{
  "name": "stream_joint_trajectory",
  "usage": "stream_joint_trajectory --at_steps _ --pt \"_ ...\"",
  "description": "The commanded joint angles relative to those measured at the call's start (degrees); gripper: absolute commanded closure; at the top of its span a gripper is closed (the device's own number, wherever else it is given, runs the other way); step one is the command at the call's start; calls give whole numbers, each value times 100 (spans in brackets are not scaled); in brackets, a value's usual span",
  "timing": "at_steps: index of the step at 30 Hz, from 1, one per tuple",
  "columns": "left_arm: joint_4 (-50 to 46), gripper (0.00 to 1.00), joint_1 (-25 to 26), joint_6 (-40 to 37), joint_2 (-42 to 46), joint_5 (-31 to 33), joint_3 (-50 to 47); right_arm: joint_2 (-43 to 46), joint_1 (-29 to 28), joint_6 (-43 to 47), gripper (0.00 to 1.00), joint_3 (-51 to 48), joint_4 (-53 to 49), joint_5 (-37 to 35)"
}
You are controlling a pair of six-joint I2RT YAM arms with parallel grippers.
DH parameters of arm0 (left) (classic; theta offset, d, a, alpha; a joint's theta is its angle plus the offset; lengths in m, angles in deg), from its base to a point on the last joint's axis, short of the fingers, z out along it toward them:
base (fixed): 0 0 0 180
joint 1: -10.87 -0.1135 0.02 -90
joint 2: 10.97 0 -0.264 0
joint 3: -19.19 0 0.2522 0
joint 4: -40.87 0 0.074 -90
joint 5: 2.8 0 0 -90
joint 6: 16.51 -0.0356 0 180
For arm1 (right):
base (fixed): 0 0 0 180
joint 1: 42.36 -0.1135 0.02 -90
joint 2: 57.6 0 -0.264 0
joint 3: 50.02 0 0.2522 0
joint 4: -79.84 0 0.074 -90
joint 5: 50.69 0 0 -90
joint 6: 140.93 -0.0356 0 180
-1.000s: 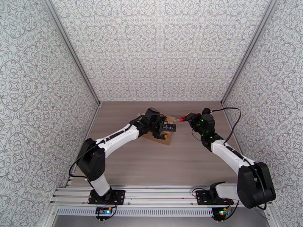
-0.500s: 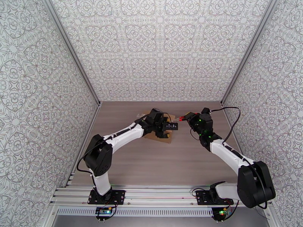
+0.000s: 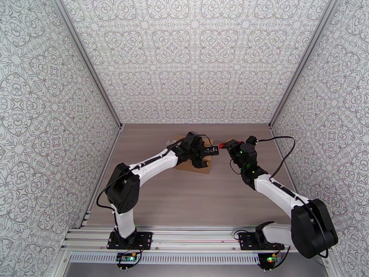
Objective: Unpack the express box
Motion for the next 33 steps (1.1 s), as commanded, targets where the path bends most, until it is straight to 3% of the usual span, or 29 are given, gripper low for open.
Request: stream_joint_trajectory --at_steps 1,22,33 --pt "769 15 -131 430 -223 987 311 206 -411 13 100 -202 -763 909" --pt "394 16 -379 989 -258 768 573 844 -459 373 100 -665 -1079 956" --pt "198 16 -356 1071 -439 1021 841 976 -454 -29 100 -800 -1039 1277"
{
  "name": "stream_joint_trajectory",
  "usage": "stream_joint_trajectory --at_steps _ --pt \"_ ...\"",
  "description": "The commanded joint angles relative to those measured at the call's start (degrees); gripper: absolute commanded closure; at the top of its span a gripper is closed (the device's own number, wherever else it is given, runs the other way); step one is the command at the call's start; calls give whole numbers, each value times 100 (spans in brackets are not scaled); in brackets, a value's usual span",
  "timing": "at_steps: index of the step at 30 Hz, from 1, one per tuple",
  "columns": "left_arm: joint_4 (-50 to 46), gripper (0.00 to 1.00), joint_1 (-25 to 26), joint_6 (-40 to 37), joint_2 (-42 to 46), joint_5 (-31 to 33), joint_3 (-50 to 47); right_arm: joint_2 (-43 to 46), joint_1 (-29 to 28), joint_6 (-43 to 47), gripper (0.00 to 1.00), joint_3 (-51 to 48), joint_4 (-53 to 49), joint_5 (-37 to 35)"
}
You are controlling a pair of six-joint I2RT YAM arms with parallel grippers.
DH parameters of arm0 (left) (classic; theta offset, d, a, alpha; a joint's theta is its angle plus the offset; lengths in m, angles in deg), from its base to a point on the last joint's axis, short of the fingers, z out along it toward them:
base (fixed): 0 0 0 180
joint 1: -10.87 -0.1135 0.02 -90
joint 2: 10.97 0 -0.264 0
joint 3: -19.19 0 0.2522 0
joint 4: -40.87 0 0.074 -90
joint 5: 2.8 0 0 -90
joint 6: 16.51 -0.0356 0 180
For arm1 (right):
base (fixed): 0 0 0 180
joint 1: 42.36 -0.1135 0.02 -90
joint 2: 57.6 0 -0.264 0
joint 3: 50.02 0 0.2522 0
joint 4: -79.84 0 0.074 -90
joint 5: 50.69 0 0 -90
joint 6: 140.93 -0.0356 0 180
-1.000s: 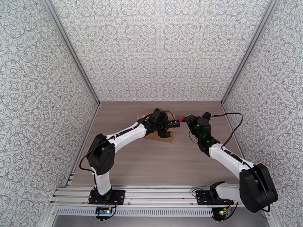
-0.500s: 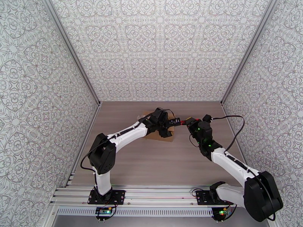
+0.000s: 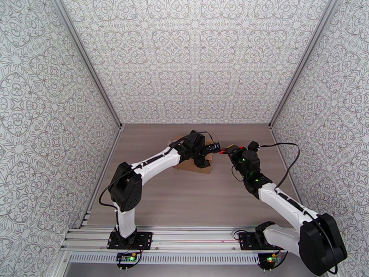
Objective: Unpack the express box
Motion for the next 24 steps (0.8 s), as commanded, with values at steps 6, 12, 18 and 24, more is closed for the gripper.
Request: stream_joint_trajectory --at_steps 6,12,18,24 --pt "750 16 -319 428 -316 1191 449 111 -298 -191 100 -311 -642 1378" --pt "752 16 -268 218 -83 836 173 582 -265 65 100 -308 -1124 810" --pt "952 15 -241 34 692 -1 -791 1346 161 577 100 -74 -1415 97" --pt "846 15 -263 -484 1141 -555 -1178 1394 904 1000 100 249 -1577 501"
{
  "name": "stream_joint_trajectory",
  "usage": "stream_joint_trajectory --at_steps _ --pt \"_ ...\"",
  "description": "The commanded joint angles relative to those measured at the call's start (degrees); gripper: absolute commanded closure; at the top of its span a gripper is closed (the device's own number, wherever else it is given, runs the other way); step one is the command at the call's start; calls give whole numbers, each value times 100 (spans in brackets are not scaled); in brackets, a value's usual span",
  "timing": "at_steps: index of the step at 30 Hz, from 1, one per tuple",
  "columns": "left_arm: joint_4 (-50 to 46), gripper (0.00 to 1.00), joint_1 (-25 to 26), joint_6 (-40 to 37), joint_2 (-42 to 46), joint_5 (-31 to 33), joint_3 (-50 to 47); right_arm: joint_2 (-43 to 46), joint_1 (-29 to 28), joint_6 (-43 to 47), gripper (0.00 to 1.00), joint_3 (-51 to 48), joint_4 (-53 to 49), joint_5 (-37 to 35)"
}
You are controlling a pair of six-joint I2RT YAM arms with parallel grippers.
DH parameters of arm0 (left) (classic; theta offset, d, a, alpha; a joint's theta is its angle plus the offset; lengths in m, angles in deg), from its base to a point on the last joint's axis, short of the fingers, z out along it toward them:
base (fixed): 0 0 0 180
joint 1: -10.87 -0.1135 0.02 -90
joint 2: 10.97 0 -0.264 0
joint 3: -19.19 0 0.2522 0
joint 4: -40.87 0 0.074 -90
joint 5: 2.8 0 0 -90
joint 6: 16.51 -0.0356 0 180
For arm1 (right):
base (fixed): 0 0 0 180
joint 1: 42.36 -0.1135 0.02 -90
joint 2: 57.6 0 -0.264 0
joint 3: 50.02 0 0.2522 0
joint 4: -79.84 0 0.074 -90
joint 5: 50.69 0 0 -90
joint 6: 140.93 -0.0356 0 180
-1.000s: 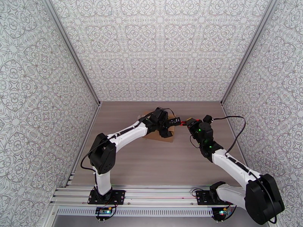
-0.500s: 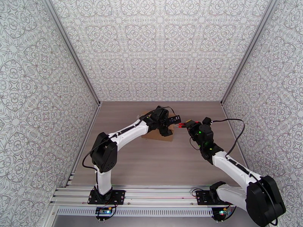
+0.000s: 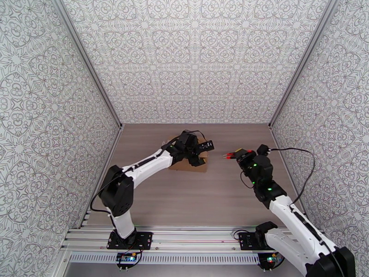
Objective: Unpack the express box
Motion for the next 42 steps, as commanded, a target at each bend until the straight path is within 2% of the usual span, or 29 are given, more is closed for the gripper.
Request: stream_joint_trajectory --at_steps 1,5,10,13,17,21,26,30,37,39,42 --pt "153 15 26 -378 393 -571 -215 -125 273 364 100 278 -25 340" --pt "-39 14 60 -548 656 -849 -284 -657 478 611 100 592 329 996" --pt "-404 14 109 -510 902 -825 -196 -1316 655 1005 100 1070 679 1815" --pt "-594 14 101 -315 947 -672 -47 -1610 740 1178 100 1320 546 2024" --pt "-872 15 -103 328 982 -485 109 -1982 980 1049 100 1297 882 2455" --pt "-1149 15 -453 1007 1070 -670 277 -2376 1067 1106 100 1481 969 2937" --pt "-1280 15 -562 1483 1059 -979 649 -2734 1095 1191 100 1635 1331 3636" --pt "-1555 16 -293 1886 452 -1111 1699 -2743 1091 1353 100 1751 1056 3810" --pt "-2447 16 545 1854 -1155 -553 4092 -2460 1072 1494 100 1800 735 4107" --pt "-2638 16 694 1812 -1518 -246 4545 -2310 1072 1504 100 1777 668 4101" --pt "-2631 16 776 1900 -1717 -294 4694 -2175 1072 1493 100 1807 653 4217"
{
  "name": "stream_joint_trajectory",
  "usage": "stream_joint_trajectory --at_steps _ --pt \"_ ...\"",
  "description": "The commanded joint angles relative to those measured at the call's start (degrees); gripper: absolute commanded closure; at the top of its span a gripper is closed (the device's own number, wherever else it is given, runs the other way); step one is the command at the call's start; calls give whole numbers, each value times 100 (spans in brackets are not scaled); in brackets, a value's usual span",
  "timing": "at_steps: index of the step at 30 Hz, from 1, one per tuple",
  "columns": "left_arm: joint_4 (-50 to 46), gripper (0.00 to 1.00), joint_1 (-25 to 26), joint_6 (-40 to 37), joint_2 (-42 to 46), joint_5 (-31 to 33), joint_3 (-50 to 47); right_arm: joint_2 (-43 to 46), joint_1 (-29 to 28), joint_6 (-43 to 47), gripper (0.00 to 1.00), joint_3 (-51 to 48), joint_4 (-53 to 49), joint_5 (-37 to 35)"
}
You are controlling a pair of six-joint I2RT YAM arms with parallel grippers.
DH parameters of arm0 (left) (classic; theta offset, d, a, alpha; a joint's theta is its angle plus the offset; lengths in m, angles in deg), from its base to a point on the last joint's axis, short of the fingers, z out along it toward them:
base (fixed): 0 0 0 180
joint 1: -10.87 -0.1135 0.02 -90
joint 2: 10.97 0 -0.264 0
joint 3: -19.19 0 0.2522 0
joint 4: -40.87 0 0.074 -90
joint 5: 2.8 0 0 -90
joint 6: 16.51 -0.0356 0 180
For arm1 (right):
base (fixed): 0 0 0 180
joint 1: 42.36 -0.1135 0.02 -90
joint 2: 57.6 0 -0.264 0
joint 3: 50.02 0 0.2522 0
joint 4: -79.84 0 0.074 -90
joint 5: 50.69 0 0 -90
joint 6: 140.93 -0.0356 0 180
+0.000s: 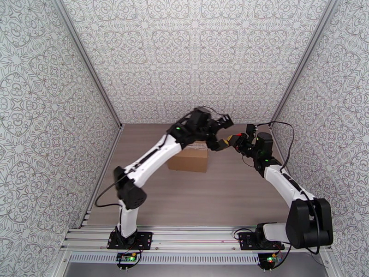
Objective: Unpack the express box
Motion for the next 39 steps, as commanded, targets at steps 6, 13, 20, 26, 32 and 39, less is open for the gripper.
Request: stream_joint_trajectory --at_steps 6,13,20,26,32,39 --pt "-612 16 119 168 -373 215 340 305 -6 103 100 297 -183 452" --pt "-867 19 204 247 -735 462 757 314 -36 73 100 288 -148 542" --pt "-917 25 196 185 -832 527 772 360 -58 45 100 292 -103 604" --pt "-898 33 181 203 -917 559 813 353 -93 -37 100 260 64 680" --pt "-804 49 94 280 -895 461 816 330 -124 -59 100 221 72 713" --pt "-720 58 68 282 -815 244 819 309 -146 35 98 182 -44 696"
